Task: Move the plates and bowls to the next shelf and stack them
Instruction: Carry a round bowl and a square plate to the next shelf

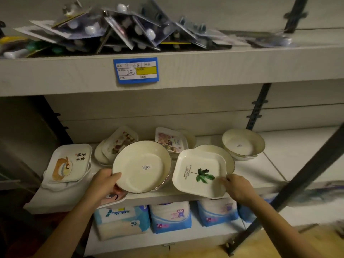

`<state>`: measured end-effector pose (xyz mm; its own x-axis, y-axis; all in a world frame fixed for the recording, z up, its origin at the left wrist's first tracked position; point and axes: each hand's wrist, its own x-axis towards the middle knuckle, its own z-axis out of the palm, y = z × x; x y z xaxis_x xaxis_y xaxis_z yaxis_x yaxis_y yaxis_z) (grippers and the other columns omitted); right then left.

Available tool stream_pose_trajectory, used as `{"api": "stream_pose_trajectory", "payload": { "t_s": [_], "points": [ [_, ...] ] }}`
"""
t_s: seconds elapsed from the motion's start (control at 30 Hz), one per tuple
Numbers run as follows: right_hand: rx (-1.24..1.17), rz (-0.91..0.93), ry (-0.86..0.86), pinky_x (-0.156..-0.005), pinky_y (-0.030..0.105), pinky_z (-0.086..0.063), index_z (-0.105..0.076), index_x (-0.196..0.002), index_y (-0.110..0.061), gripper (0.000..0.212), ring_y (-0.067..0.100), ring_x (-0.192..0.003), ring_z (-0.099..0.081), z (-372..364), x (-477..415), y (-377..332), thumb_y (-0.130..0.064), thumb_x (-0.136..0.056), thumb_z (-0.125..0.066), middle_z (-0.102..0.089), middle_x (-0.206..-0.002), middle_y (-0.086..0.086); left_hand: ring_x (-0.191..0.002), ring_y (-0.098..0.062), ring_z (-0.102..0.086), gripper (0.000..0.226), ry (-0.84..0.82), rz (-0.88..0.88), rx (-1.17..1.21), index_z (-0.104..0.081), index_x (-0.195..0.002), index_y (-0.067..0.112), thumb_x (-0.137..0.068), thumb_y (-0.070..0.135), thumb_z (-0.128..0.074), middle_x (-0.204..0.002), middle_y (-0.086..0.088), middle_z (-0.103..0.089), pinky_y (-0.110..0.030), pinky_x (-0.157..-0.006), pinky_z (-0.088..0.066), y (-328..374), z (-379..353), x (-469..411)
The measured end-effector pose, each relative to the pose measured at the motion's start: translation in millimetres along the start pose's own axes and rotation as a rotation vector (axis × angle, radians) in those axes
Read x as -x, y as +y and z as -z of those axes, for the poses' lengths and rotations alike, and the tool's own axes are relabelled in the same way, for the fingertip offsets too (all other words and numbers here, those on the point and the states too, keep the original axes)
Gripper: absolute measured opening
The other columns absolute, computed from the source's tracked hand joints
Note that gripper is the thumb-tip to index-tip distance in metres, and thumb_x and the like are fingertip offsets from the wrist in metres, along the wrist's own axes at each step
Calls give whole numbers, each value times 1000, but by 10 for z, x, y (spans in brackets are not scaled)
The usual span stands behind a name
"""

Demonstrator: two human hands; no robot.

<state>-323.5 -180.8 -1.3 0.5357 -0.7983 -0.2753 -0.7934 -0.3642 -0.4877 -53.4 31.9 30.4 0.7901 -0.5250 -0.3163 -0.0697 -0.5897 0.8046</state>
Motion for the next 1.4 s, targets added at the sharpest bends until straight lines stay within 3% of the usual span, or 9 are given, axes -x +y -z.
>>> {"api": "stream_pose_trajectory", "payload": {
  "t_s": [0.2,0.37,0.5,0.67,0.87,1.03,1.17,1.3,1.4],
  "points": [
    [-61,48,-36,-66,19,-45,-56,-80,-20,30,15,-81,-61,292,137,559,-35,-98,-36,-61,-84,-1,-47,-20,-64,16,5,-3,-54,-60,-97,3,-93,12,-47,-65,-13,-65,-21,-45,-52,227,-512,315],
    [-70,71,-31,-77,30,-52,-64,-84,-12,37,15,-79,-63,673,272,1148,-36,-97,-39,-65,-83,2,-75,-42,-68,16,-3,12,-15,-60,-98,-1,-91,8,-48,-79,-24,-66,-55,-78,-55,400,-1058,705],
    [-66,119,-18,-84,40,-53,-67,-93,-5,41,22,-85,-65,888,351,1596,-36,-96,-40,-69,-93,9,-71,-41,-67,13,-23,15,-27,-59,-86,5,-92,7,-47,-81,-24,-66,-46,-69,-56,504,-1472,987],
    [-24,110,8,-74,31,-47,-69,-89,-4,42,20,-77,-61,1035,459,1978,-34,-97,-41,-69,-89,10,-51,-22,-65,12,-54,13,-29,-60,-90,2,-91,9,-50,-78,-20,-66,-27,-46,-54,582,-1821,1154],
    [-92,70,-3,-74,28,-49,-68,-87,-9,37,17,-80,-61,1231,569,2292,-33,-97,-42,-67,-91,5,-57,-28,-67,18,-98,-25,-80,-60,-77,4,-91,12,-51,-68,-14,-67,-42,-66,-56,731,-2117,1241],
    [-106,57,-40,-69,23,-45,-65,-78,-13,36,12,-75,-57,1419,626,2568,-32,-97,-40,-63,-83,-1,-54,-12,-66,21,-85,-72,-187,-61,-76,5,-91,16,-51,-68,-8,-66,-28,-55,-50,848,-2353,1327],
    [-103,70,-53,-67,27,-44,-66,-81,-5,41,17,-74,-58,1613,552,2908,-34,-97,-41,-66,-85,6,-70,-28,-68,22,-81,-53,-222,-63,-87,-2,-92,16,-51,-81,-20,-69,-39,-65,-56,881,-2601,1465],
    [-85,122,-56,-66,35,-42,-64,-80,1,46,26,-75,-59,1871,402,3358,-37,-95,-42,-67,-82,13,-61,-30,-69,22,-89,-35,-215,-62,-85,-1,-93,15,-50,-77,-22,-70,-27,-50,-53,938,-2996,1693],
    [-67,135,-54,-58,30,-32,-55,-65,-1,47,17,-59,-45,2138,301,3673,-36,-95,-44,-56,-64,10,-60,-26,-70,20,-124,-26,-227,-62,-86,1,-93,16,-50,-73,-17,-69,-30,-54,-57,1032,-3360,1873]
  ]
}}
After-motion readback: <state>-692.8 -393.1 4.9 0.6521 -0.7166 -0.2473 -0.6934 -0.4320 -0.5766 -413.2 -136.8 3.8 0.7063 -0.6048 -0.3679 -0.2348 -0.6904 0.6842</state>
